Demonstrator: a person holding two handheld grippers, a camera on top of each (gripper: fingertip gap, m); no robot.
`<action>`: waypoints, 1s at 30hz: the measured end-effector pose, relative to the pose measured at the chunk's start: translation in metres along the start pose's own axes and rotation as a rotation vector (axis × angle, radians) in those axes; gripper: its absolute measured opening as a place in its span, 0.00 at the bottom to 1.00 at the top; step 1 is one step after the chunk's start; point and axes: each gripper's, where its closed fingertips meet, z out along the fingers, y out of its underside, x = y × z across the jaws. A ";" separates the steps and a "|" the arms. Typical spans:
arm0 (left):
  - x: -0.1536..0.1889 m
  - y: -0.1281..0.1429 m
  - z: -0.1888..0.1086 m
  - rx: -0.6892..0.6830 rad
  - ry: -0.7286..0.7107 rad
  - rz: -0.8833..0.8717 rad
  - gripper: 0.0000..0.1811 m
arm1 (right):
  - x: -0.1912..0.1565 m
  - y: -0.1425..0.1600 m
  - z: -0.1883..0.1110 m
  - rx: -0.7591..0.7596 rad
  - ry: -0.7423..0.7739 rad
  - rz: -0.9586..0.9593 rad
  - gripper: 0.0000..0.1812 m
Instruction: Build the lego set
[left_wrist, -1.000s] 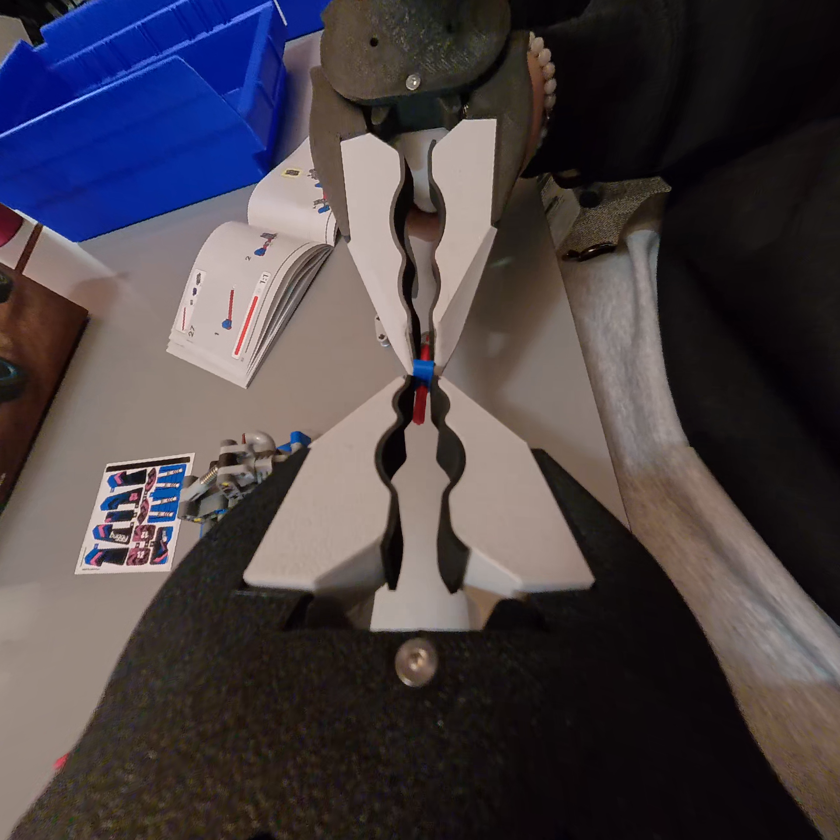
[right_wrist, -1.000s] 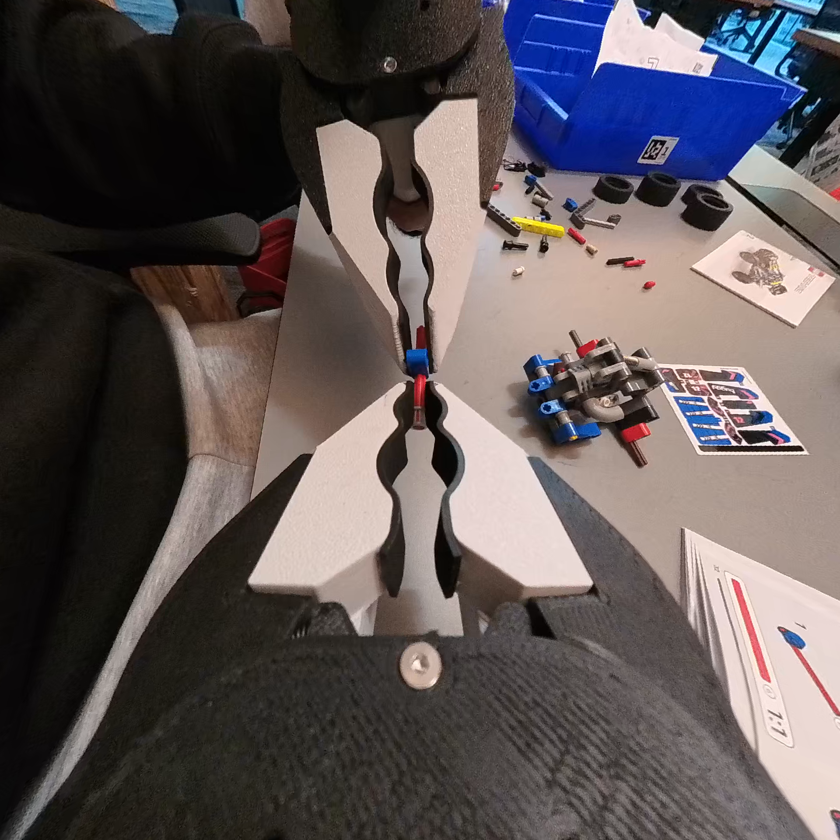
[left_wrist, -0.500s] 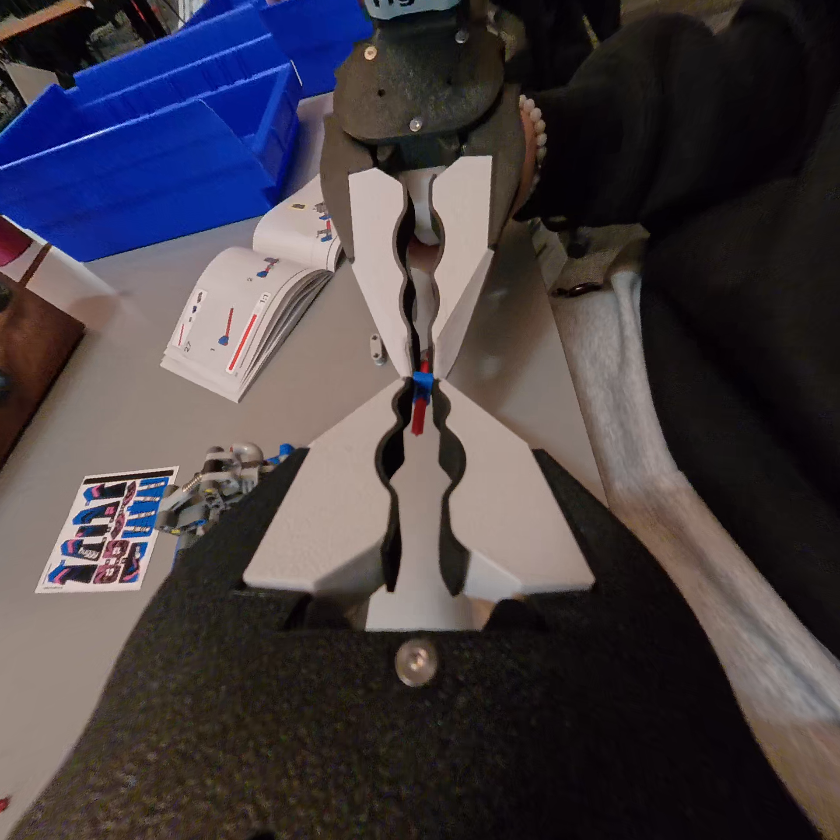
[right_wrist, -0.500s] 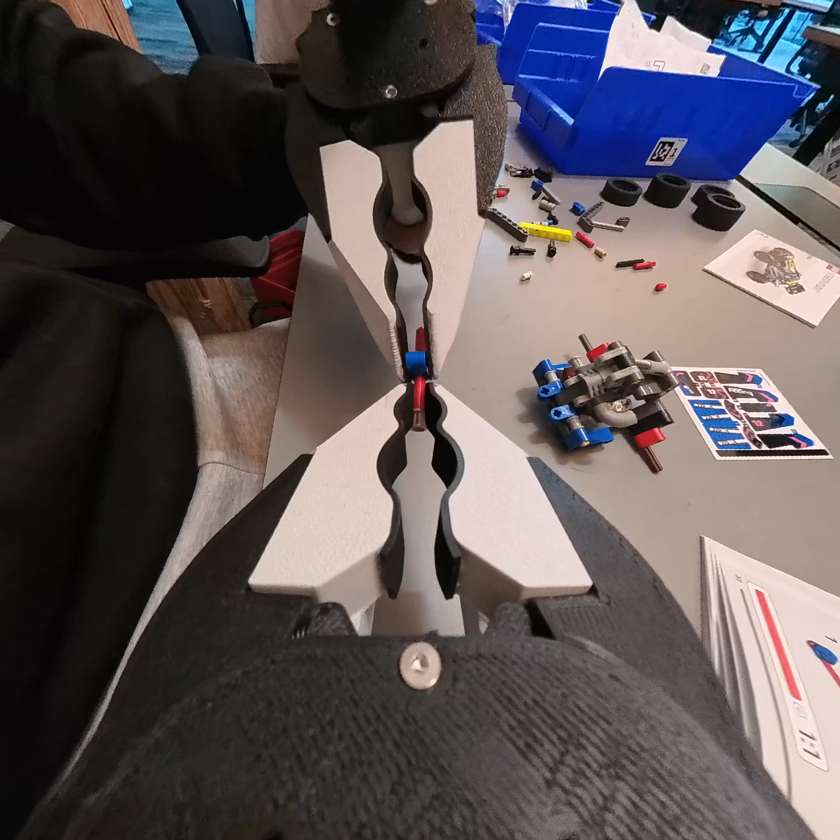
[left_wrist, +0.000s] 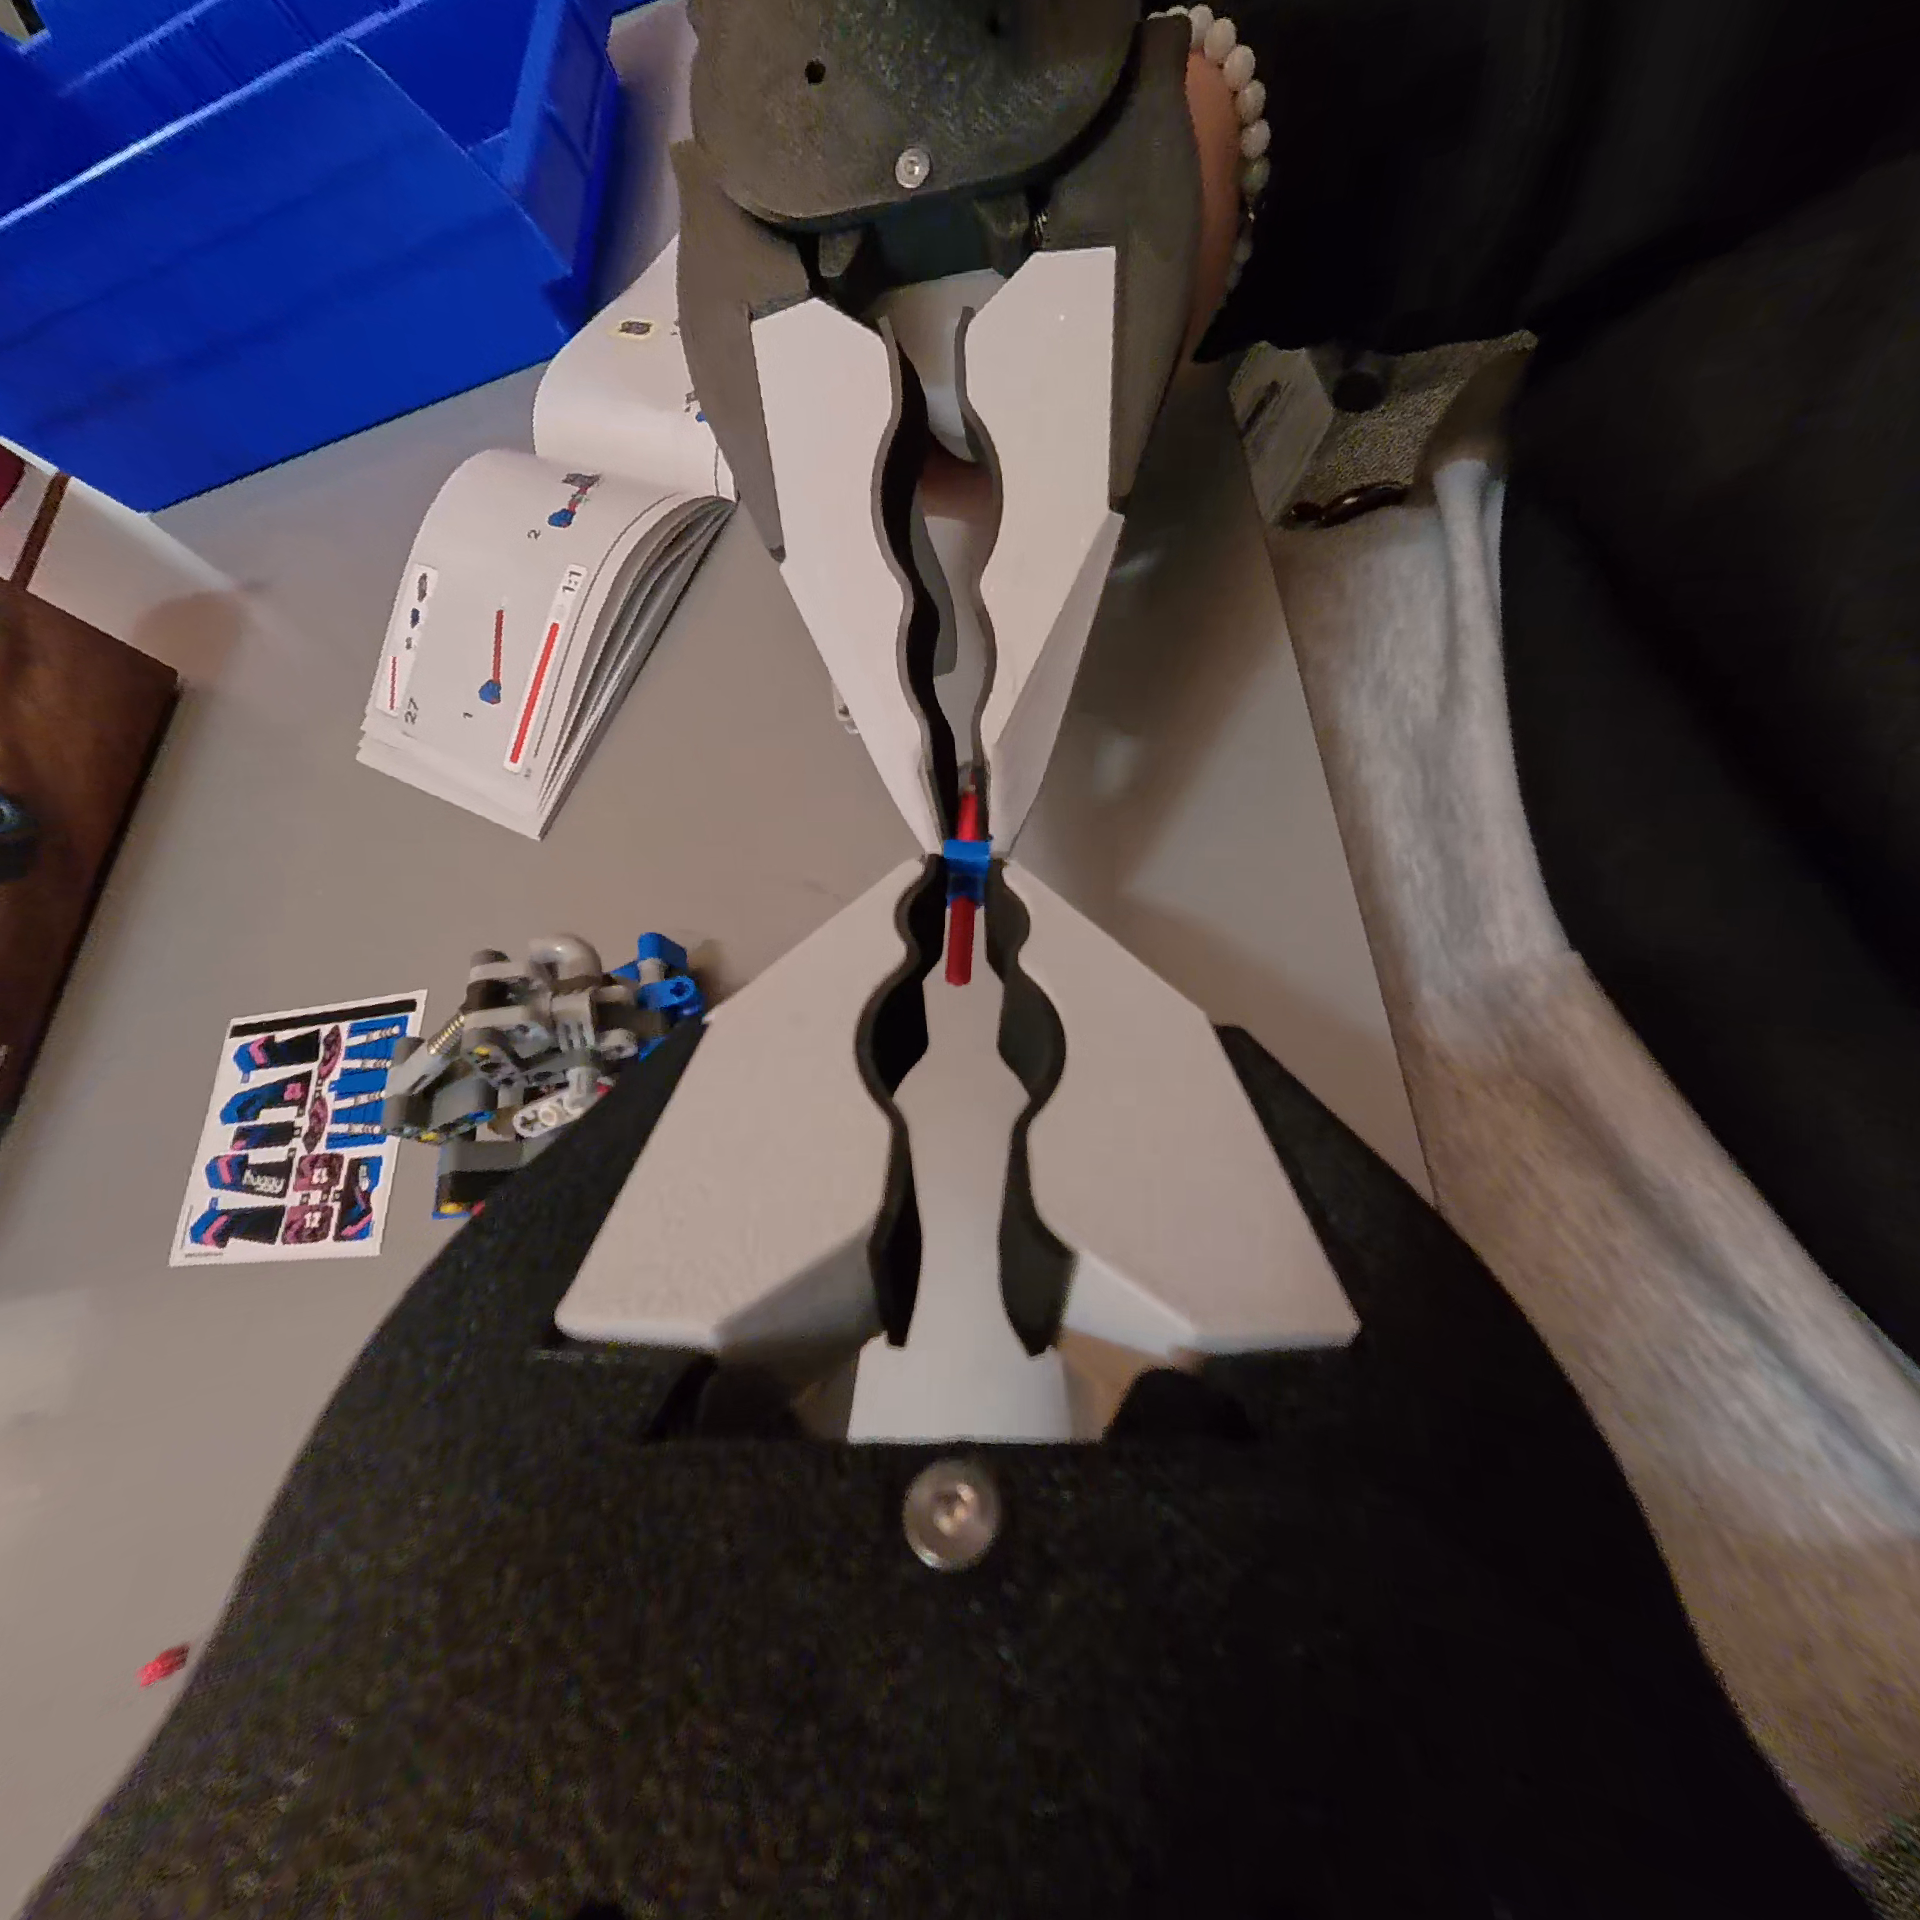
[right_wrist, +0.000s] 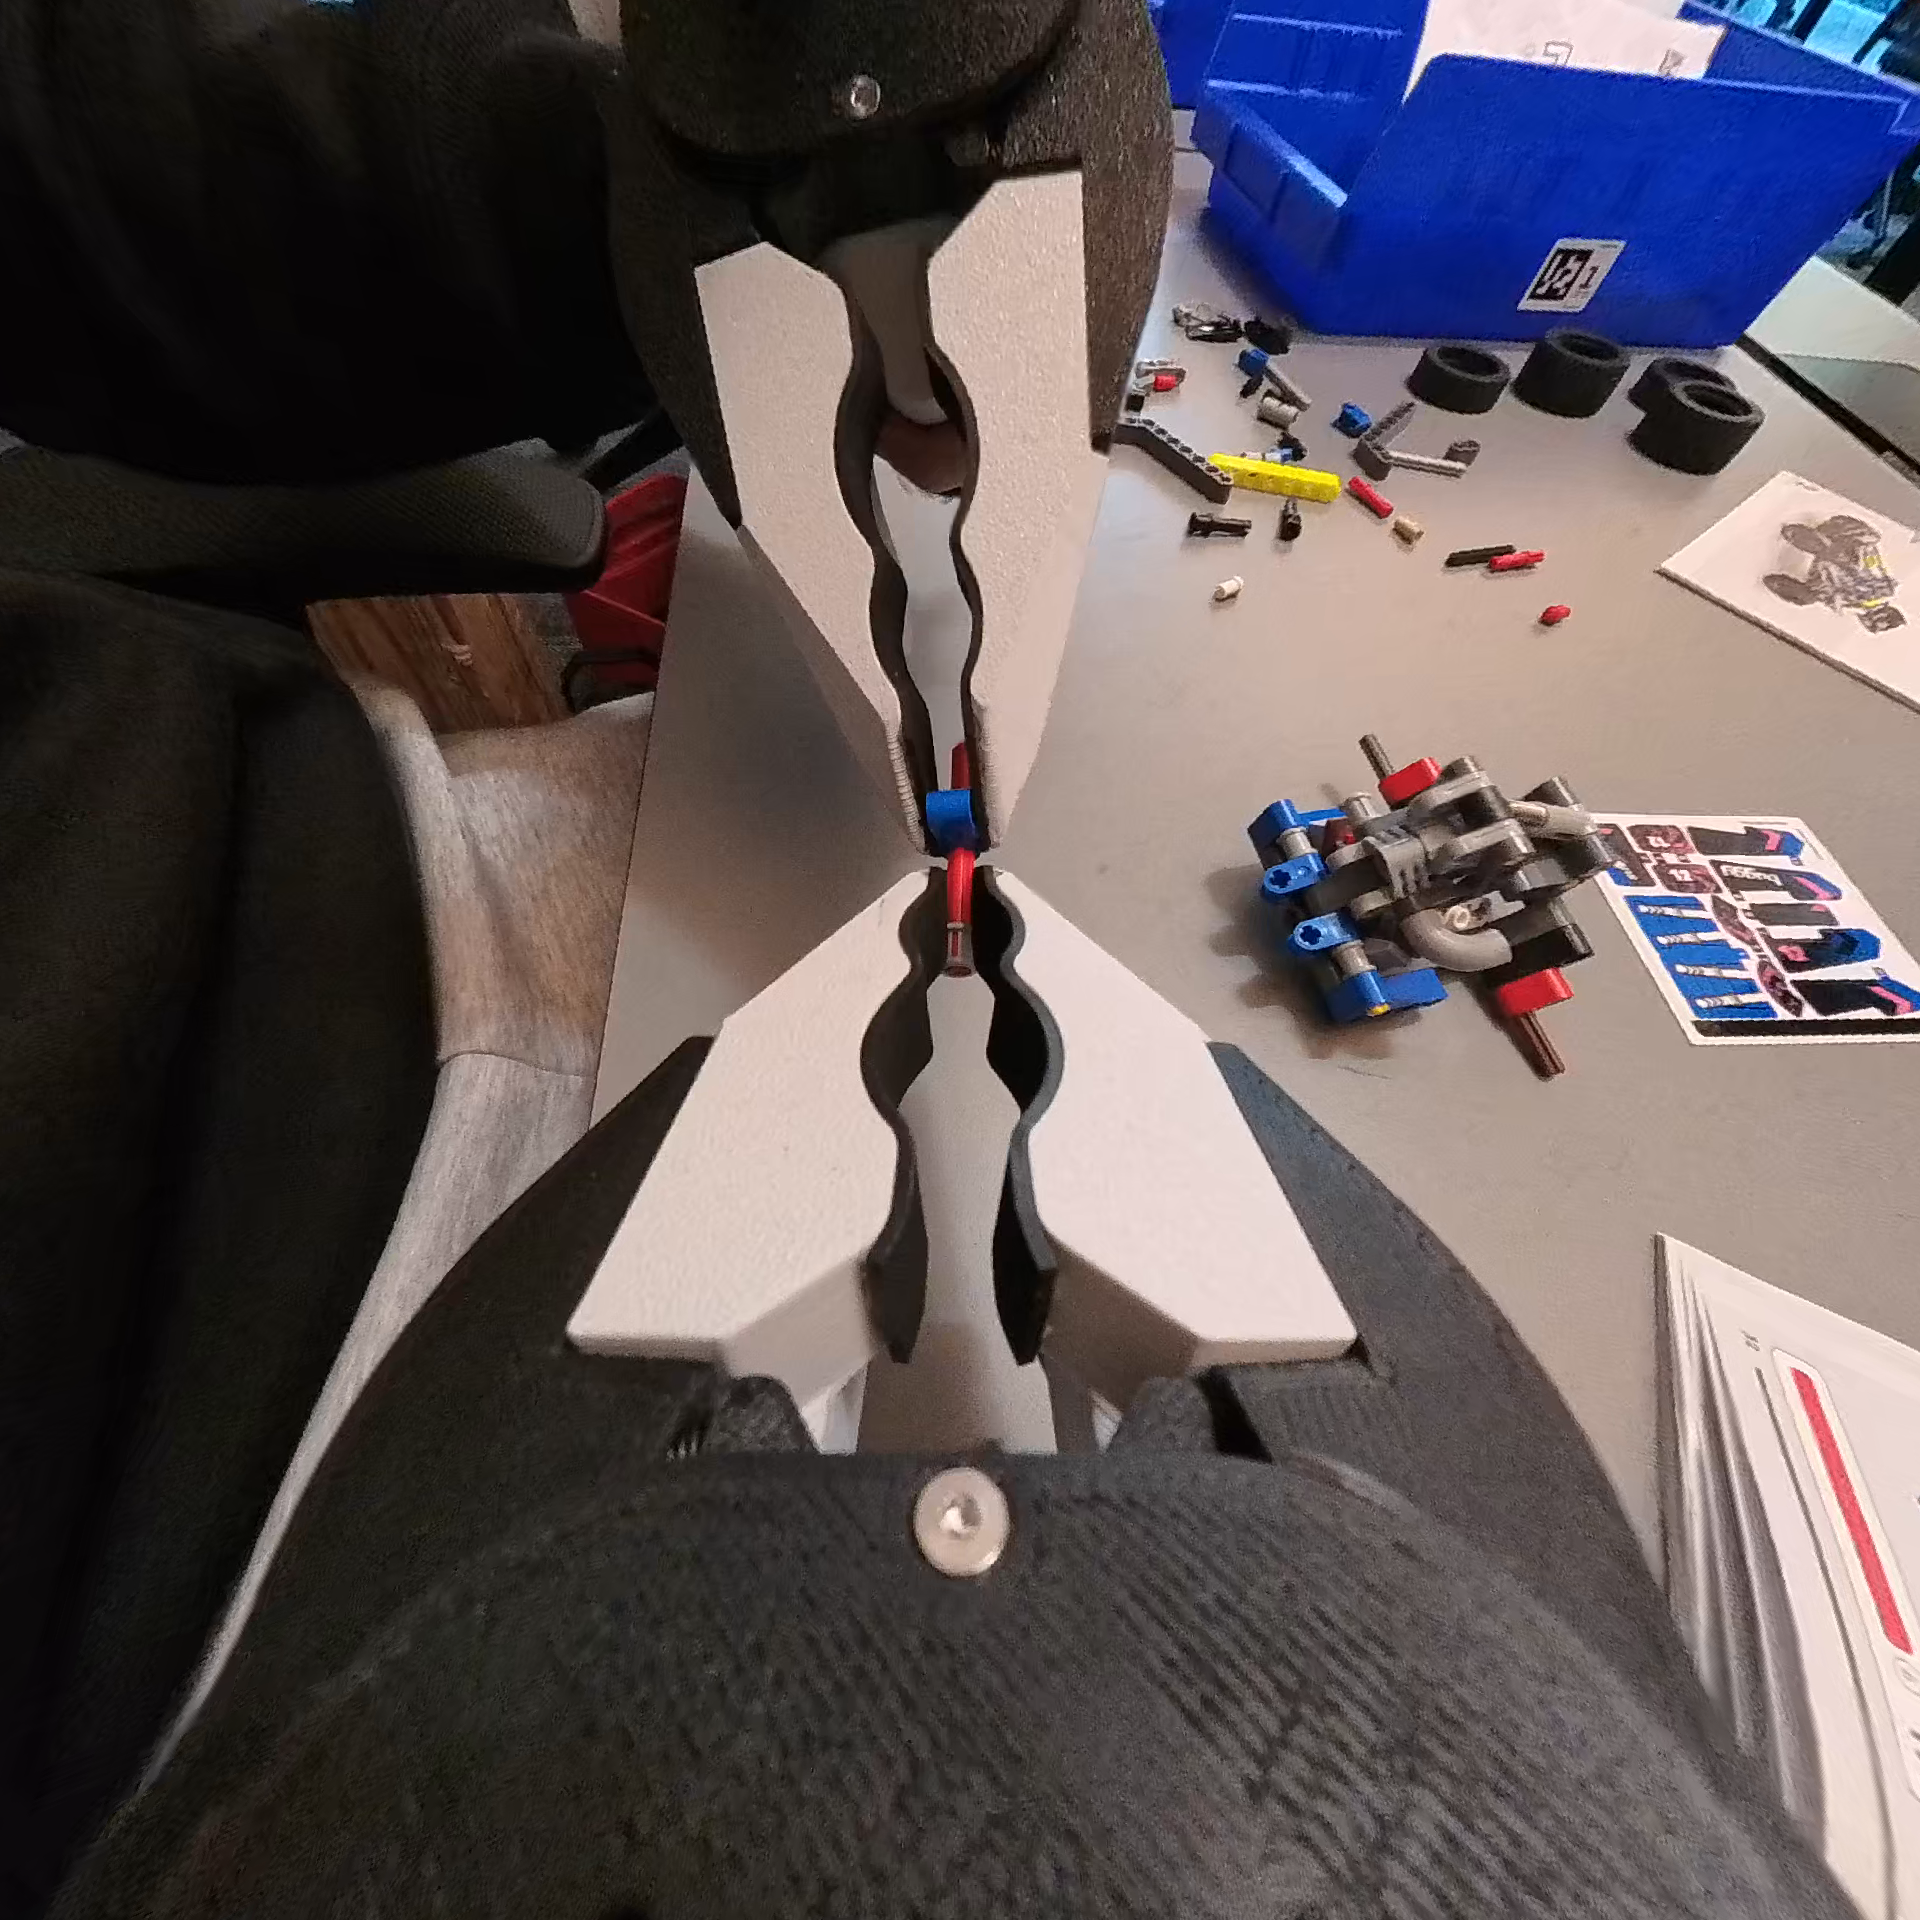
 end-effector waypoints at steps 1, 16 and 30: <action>0.001 0.001 0.000 -0.007 0.000 0.000 0.03 | 0.000 0.000 0.001 -0.003 0.001 -0.003 0.02; 0.006 0.009 -0.005 -0.063 0.011 -0.010 0.03 | -0.005 0.001 0.007 -0.018 -0.019 -0.004 0.02; 0.007 0.011 -0.009 -0.057 0.002 -0.022 0.03 | -0.007 0.000 0.008 -0.017 -0.034 0.004 0.02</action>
